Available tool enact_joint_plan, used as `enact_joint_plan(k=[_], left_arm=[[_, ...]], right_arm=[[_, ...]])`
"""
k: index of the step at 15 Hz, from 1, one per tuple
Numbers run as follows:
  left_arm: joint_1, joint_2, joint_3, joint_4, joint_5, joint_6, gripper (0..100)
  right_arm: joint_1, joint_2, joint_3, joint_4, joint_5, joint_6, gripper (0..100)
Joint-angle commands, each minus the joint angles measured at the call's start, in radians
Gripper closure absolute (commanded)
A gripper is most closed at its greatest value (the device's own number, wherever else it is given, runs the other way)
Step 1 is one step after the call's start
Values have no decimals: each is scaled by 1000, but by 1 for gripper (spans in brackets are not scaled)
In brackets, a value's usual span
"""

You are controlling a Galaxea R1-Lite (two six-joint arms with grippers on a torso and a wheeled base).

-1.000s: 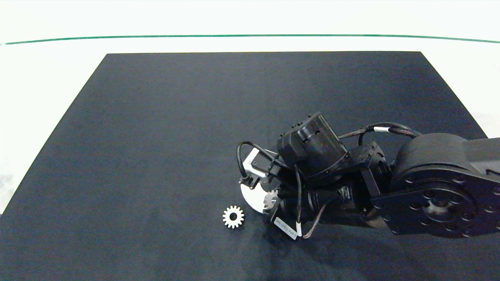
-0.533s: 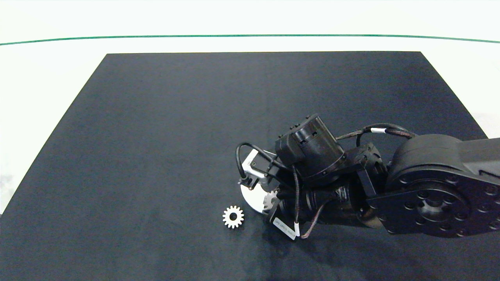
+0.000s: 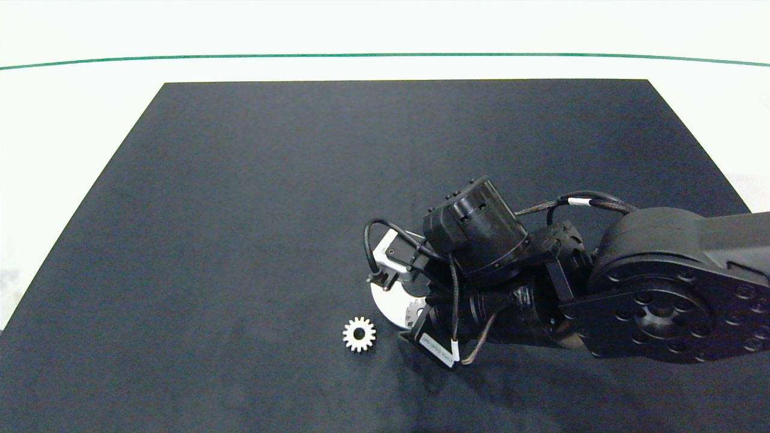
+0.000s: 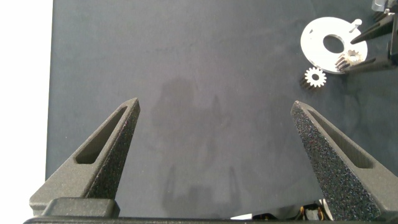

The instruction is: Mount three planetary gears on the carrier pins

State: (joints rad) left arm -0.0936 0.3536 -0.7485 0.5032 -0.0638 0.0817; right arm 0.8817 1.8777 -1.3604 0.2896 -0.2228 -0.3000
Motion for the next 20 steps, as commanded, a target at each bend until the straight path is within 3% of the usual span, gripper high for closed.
enact_joint_plan(k=[1, 4, 6, 7, 8, 9, 10, 15, 20], left_arm=[[0, 2, -2, 3, -1, 0, 0], [-3, 1, 0, 3, -1, 0, 0], [-1, 1, 3, 5, -2, 0, 0], [-1, -1, 6, 5, -1, 0, 0], [-1, -1, 6, 5, -2, 0, 0], [-1, -1, 5, 5, -2, 0, 0], [0, -1, 3, 5, -2, 0, 0], [3, -5, 1, 5, -1, 0, 0], [3, -7, -3, 3, -1, 0, 0]], right_arm=[[10, -72, 46, 6, -3, 2, 0], [-15, -284, 113, 6, -15, 5, 0], [-199, -385, 149, 6, -9, 7, 0], [-296, -391, 175, 5, 11, 7, 0], [-369, -391, 182, 3, 56, 10, 0], [-418, -385, 181, 2, 105, 12, 0], [-460, -376, 176, -6, 125, 15, 0], [-464, -249, 175, -132, 131, 56, 0], [-457, -184, 156, -144, 155, 73, 0]])
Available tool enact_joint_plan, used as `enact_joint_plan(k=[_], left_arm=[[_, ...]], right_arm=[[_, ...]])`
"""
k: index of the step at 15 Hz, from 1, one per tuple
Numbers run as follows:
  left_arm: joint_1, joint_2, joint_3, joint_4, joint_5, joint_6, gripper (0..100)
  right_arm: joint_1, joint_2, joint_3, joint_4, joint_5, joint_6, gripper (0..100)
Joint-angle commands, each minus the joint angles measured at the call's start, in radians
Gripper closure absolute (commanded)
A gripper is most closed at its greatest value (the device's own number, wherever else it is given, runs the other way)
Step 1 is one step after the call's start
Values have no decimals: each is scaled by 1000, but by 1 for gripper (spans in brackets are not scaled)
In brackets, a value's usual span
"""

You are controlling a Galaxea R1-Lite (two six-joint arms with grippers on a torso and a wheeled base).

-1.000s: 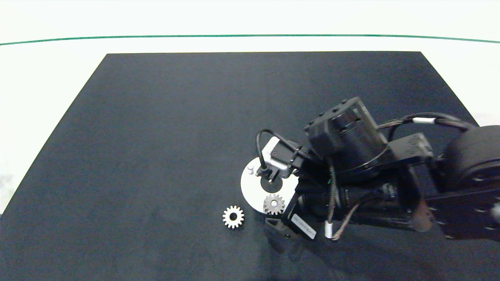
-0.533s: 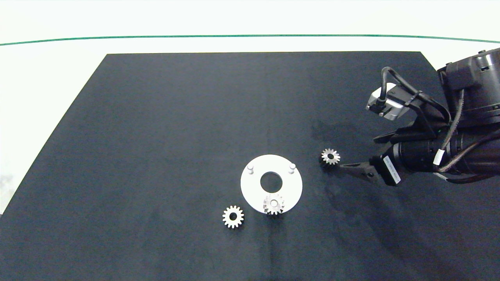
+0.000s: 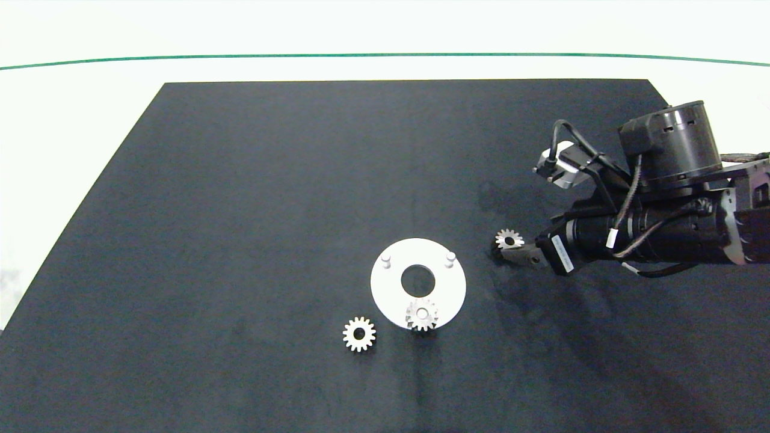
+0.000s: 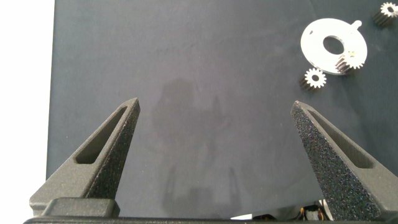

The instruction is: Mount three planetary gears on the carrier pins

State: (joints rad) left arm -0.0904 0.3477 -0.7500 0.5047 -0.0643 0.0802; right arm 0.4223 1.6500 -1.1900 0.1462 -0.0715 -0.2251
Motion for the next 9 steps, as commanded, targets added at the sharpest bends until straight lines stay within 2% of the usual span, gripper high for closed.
enact_joint_plan(k=[1, 4, 9], left_arm=[[0, -1, -2, 2, 0, 1, 0], [0, -1, -8, 3, 0, 1, 0], [0, 1, -8, 3, 0, 1, 0]], right_arm=[[3, 57, -26, 0, 4, -2, 0], [1, 102, -53, 0, 4, -2, 0], [1, 131, -60, -2, 6, -2, 10]])
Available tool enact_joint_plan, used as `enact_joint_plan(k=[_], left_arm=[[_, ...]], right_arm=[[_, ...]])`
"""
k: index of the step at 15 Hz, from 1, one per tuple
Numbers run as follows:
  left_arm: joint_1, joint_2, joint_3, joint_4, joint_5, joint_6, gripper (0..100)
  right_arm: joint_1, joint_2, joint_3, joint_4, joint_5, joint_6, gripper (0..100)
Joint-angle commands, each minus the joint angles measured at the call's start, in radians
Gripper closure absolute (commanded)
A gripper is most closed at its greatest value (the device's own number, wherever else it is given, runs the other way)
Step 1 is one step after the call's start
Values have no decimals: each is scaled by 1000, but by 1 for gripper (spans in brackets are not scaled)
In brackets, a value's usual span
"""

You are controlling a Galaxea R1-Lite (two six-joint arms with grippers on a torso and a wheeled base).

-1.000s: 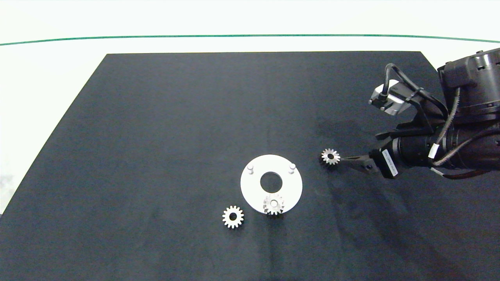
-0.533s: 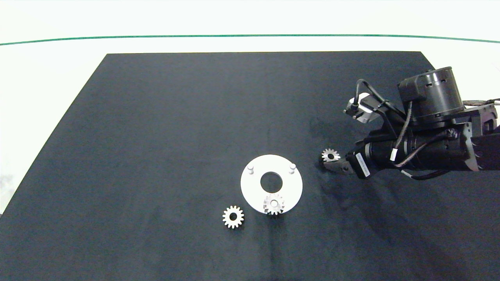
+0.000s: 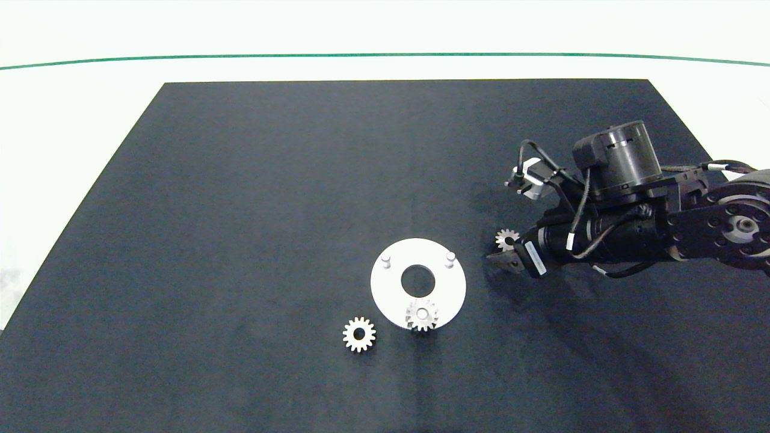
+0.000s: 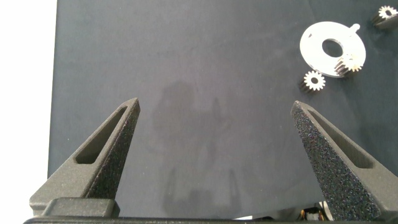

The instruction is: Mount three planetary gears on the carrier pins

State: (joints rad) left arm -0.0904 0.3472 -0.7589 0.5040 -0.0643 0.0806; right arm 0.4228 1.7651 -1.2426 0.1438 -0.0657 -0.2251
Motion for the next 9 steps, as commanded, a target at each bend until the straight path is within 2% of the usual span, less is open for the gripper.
enact_joint_plan(k=[1, 9], left_arm=[[0, 1, 0, 2, 0, 1, 0], [-2, 6, -3, 2, 0, 1, 0]], right_arm=[[1, 20, -14, 0, 0, -2, 11], [2, 43, -44, 2, -2, -2, 28]])
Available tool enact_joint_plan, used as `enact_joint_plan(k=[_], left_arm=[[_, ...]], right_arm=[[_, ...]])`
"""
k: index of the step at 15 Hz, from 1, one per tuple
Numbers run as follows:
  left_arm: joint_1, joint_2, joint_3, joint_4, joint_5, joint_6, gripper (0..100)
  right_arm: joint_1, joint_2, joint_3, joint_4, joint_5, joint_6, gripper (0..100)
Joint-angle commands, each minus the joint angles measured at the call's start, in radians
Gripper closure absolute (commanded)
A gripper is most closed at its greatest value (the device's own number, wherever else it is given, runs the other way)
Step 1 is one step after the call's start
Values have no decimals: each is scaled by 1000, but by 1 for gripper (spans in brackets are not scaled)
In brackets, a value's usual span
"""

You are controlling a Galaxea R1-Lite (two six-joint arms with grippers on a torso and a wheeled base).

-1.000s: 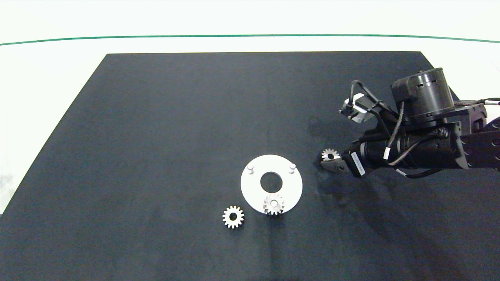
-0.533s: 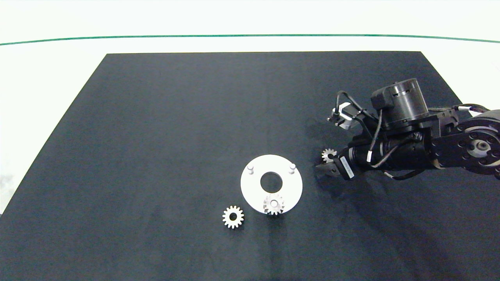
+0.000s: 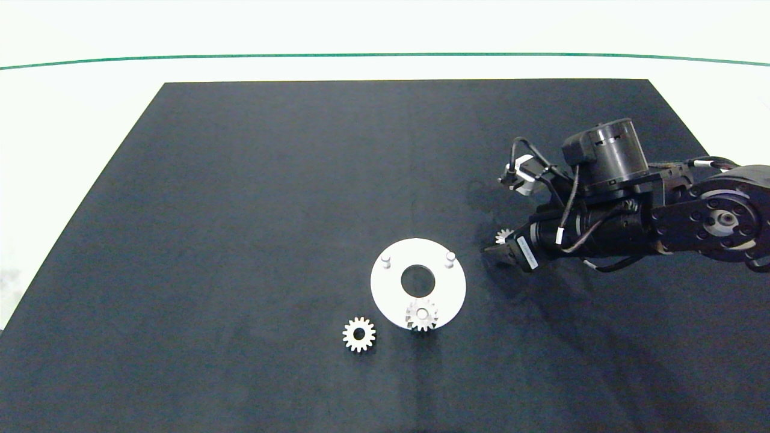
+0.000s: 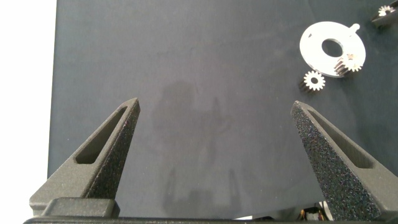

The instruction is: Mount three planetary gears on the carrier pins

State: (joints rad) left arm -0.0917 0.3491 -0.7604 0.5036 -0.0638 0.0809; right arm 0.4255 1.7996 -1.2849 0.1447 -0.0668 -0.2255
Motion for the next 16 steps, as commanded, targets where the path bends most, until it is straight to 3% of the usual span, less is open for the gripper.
enact_joint_plan(k=[1, 16], left_arm=[[0, 4, -2, 3, -1, 0, 0], [0, 5, -11, 3, -1, 0, 0]], right_arm=[[-1, 9, -2, 1, -1, -1, 29], [-2, 23, -10, 1, 4, -1, 59]])
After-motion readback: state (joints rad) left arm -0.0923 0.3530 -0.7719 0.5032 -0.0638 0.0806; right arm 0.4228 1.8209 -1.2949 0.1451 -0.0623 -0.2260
